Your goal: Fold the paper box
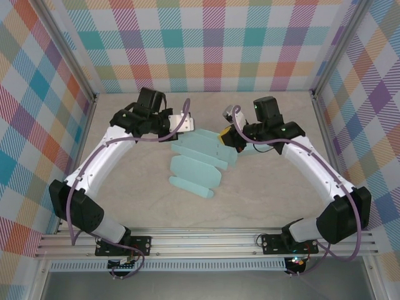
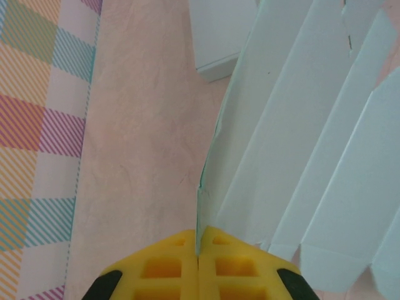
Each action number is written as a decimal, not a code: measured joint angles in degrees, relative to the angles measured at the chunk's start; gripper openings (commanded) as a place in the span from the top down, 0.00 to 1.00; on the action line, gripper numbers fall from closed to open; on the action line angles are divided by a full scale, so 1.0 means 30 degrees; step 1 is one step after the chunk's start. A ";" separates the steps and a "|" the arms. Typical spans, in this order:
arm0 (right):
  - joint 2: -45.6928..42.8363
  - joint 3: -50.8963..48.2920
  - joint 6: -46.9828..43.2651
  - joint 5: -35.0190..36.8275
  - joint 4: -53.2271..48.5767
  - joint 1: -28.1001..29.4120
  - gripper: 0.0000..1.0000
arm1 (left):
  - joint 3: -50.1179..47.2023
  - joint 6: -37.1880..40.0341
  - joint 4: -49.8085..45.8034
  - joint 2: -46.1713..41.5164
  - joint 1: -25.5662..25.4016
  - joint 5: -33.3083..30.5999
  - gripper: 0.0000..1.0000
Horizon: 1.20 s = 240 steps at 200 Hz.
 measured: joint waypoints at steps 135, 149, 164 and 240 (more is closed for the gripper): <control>-0.3818 -0.3643 1.0382 0.6506 0.3432 -0.1923 0.52 | -0.7461 -0.3439 0.7766 -0.1384 -0.2361 -0.4830 1.00; -0.3606 -0.4306 1.1606 0.6637 0.3585 -0.2900 0.55 | -0.7664 -0.3738 0.8167 -0.1370 -0.2361 -0.4823 1.00; -0.2761 -0.4736 1.2582 0.6652 0.3606 -0.3759 0.55 | -0.7672 -0.3978 0.8510 -0.1260 -0.2361 -0.4830 1.00; 0.1246 -0.4670 1.4141 0.6186 0.4240 -0.4495 0.52 | -0.8058 -0.4597 0.9675 -0.0255 -0.2426 -0.5297 1.00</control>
